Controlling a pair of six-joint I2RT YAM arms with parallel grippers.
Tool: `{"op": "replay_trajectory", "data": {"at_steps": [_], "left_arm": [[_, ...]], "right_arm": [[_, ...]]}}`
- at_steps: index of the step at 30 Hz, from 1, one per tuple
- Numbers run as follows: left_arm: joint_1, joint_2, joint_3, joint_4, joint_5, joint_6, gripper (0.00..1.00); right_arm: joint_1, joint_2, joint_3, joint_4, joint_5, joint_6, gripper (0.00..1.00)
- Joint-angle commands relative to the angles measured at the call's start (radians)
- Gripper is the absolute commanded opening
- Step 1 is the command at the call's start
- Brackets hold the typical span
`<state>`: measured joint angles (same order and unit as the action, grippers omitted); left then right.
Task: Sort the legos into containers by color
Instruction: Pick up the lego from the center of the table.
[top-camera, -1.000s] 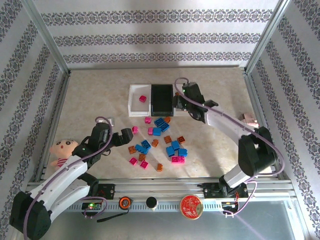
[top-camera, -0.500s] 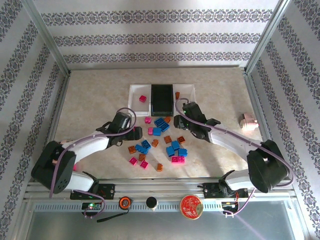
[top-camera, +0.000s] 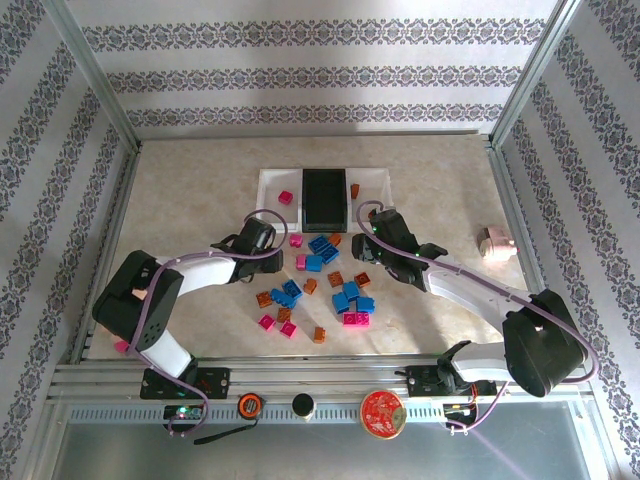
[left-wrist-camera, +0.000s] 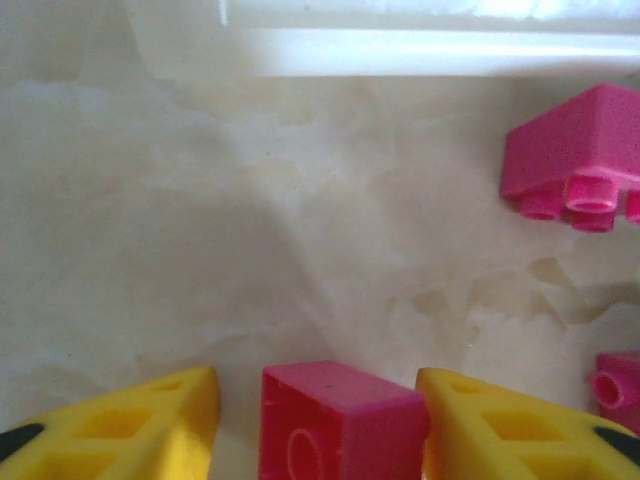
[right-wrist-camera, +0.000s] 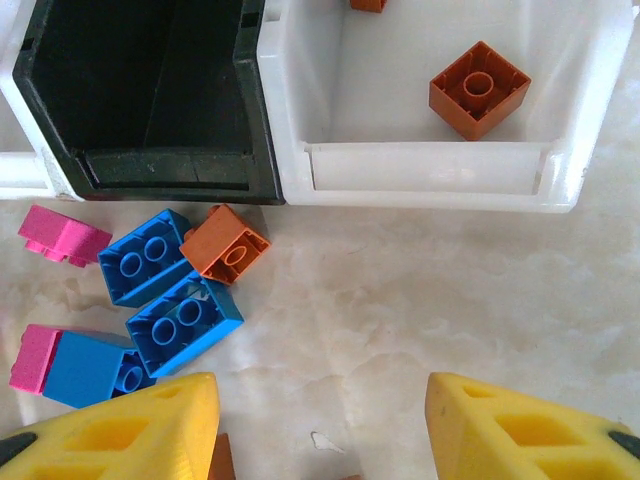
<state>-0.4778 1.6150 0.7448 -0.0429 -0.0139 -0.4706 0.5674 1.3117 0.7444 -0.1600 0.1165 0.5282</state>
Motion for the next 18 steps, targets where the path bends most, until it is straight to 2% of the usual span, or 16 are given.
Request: {"op": "replay_trajectory", "data": {"at_steps": [1, 3, 6, 13, 18], "left_arm": [[-0.015, 0.008, -0.004, 0.051, 0.019, 0.003, 0.44], [-0.015, -0.001, -0.011, 0.052, 0.023, -0.003, 0.37], [-0.016, -0.036, -0.021, 0.046, 0.026, -0.011, 0.32], [-0.016, -0.170, 0.018, -0.012, 0.015, -0.018, 0.29], [-0.007, -0.127, 0.169, -0.048, -0.025, 0.001, 0.29]], "right_arm": [[0.006, -0.019, -0.004, 0.004, 0.017, 0.021, 0.58], [0.005, -0.018, -0.005, 0.008, 0.019, 0.025, 0.58], [0.006, -0.017, -0.007, 0.012, 0.010, 0.029, 0.58], [0.006, -0.023, -0.026, 0.023, 0.005, 0.044, 0.57], [0.008, -0.023, -0.034, 0.029, 0.000, 0.054, 0.57]]}}
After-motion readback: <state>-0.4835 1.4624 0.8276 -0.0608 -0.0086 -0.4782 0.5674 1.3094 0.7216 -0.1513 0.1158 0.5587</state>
